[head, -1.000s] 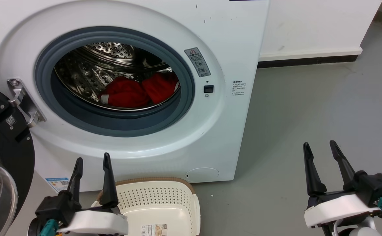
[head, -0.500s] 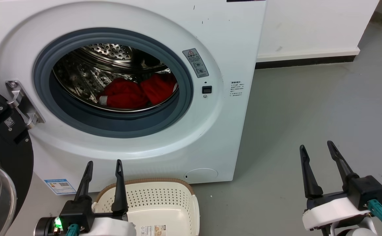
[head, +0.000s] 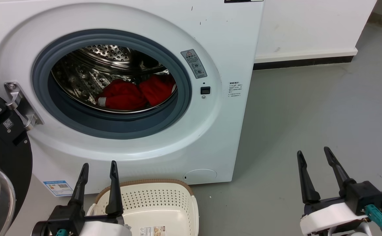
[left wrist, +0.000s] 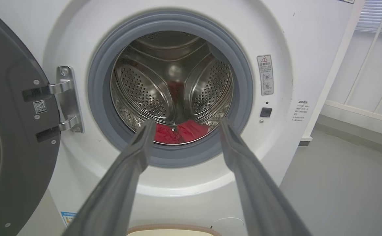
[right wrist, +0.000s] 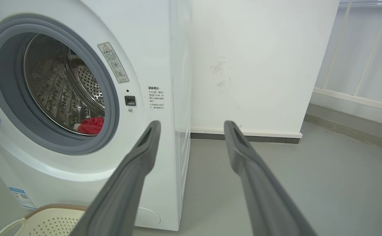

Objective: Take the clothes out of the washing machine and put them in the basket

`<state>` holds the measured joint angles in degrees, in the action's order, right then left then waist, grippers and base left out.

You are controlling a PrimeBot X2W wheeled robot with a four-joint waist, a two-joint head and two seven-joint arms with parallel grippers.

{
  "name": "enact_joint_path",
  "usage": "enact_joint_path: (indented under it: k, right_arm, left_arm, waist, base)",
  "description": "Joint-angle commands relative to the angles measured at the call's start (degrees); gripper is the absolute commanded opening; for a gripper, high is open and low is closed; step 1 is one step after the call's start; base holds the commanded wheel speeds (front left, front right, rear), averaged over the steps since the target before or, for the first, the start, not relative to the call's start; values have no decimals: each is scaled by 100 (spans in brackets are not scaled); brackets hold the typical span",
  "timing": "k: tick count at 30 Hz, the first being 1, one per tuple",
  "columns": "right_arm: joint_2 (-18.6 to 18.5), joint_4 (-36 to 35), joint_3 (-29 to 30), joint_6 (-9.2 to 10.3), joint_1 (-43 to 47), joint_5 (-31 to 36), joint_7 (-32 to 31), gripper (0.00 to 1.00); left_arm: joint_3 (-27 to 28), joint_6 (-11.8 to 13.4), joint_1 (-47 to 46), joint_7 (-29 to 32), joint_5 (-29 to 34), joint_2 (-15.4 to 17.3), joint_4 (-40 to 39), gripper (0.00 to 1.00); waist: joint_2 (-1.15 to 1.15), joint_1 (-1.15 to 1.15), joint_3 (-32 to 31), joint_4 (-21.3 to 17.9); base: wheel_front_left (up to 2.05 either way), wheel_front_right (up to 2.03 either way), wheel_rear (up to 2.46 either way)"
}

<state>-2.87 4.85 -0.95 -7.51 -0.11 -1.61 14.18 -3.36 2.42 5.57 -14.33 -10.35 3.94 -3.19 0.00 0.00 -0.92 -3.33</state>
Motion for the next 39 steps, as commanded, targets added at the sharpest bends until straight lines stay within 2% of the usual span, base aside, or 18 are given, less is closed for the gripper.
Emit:
enact_joint_path:
  k: [1, 7, 11, 31, 39]
  right_arm:
    - [0, 24, -38, 4, 4, 74, 63, 100]
    - [-1, 102, -30, 4, 2, 252, 103, 100]
    - [-1, 164, 3, 4, -6, 291, 103, 100]
    - [0, 232, 8, 4, -60, 222, 103, 100]
    - [0, 167, 5, 4, -134, 168, 103, 100]
  left_arm:
    - [94, -129, 63, -51, 111, -34, 41, 100]
    - [214, -378, 94, -102, 392, -94, 161, 100]
    - [215, -439, 91, -89, 442, -104, 251, 100]
    - [189, -469, 102, -89, 218, -110, 379, 100]
    - [298, -497, -38, -89, 356, -108, 439, 100]
  waist:
    - [0, 0, 1, 1]
    - [0, 0, 3, 3]
    - [0, 0, -2, 2]
    - [0, 0, -31, -48]
    - [0, 0, 269, -186]
  base:
    - [0, 0, 0]
    - [0, 0, 0]
    - [0, 0, 0]
    - [0, 0, 0]
    - [0, 0, 0]
